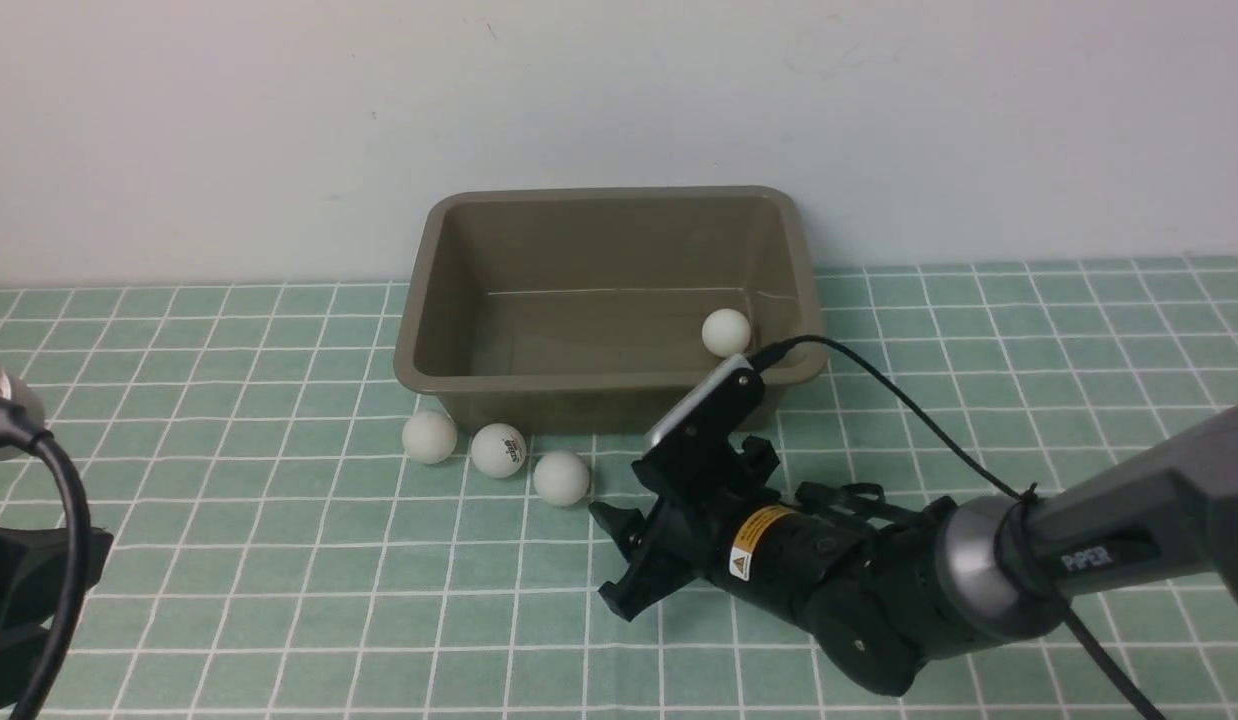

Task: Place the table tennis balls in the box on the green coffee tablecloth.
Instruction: 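Reach for and grasp a ping pong ball on the table beside the basket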

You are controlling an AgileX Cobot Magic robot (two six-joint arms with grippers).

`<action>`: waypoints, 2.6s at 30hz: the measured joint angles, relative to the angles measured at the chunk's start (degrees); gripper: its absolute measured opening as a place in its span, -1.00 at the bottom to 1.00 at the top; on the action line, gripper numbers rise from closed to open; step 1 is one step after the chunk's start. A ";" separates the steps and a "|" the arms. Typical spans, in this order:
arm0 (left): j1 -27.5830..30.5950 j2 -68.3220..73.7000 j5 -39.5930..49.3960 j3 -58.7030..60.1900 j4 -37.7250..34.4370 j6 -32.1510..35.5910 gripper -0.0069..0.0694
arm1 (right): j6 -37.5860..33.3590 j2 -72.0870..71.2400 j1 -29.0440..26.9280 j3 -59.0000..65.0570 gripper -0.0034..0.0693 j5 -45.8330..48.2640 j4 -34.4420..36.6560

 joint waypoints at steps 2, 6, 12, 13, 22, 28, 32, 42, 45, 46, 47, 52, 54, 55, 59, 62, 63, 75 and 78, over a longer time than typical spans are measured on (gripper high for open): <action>0.00 0.00 0.00 0.00 0.00 0.00 0.33 | -0.07 -3.84 0.00 1.81 0.15 0.79 0.00; 0.00 0.00 -0.29 0.00 0.00 0.00 0.33 | -1.54 -13.18 0.00 6.78 0.15 1.23 0.32; 0.00 0.00 -0.35 0.00 0.00 0.00 0.33 | -6.09 -31.05 0.00 11.93 0.15 13.33 4.51; 0.00 0.00 -0.35 0.00 0.00 0.00 0.33 | -6.61 -34.42 0.00 12.06 0.15 18.35 4.73; 0.00 3.82 -0.35 0.00 -5.71 1.31 0.33 | -3.39 -55.32 0.00 7.45 0.15 51.36 4.37; 0.00 9.89 -1.64 0.00 -13.15 8.44 0.33 | 3.95 -62.43 0.00 1.23 0.15 63.12 -1.82; 0.00 14.29 -4.95 0.00 -20.22 15.35 0.33 | 11.01 -65.51 0.00 -2.21 0.15 68.48 -10.15; 0.00 24.18 -14.99 0.00 -33.35 30.55 0.33 | 21.56 -68.76 0.00 -3.85 0.15 76.23 -22.81; 0.00 31.55 -18.84 0.00 -39.49 36.78 0.33 | 21.98 -68.76 0.00 -3.85 0.15 76.58 -23.24; 0.00 32.83 -19.10 0.00 -40.23 37.65 0.33 | 22.05 -68.76 0.00 -3.85 0.15 76.58 -23.32; 0.00 34.56 -19.27 0.00 -41.16 38.67 0.33 | 22.10 -68.76 0.00 -3.85 0.15 76.58 -23.45; -0.08 43.62 -16.62 0.00 -48.27 45.93 0.33 | 22.22 -68.76 0.00 -3.85 0.15 76.81 -24.44; -0.51 45.53 -15.90 0.00 -51.07 49.11 0.33 | 22.24 -68.76 0.00 -3.85 0.15 76.93 -24.85; -1.56 47.02 -15.80 -0.14 -54.80 53.38 0.33 | 22.24 -68.76 0.00 -3.85 0.15 76.93 -25.54; -4.98 49.55 -17.71 -0.40 -59.43 58.96 0.35 | 22.24 -68.76 0.00 -3.85 0.15 76.98 -25.59; -7.97 51.49 -20.32 -0.40 -60.12 61.30 0.41 | 22.24 -68.76 0.00 -3.85 0.15 76.98 -25.59; -9.43 52.09 -21.98 -0.40 -60.36 62.27 0.44 | 22.24 -68.76 0.00 -3.85 0.15 76.98 -25.65; -21.23 59.64 -44.17 -1.89 -74.46 77.52 0.53 | 22.24 -68.76 0.00 -3.85 0.15 76.93 -25.76; -21.58 61.84 -45.60 -4.05 -79.48 79.70 0.53 | 22.24 -68.76 0.00 -3.85 0.15 76.93 -25.76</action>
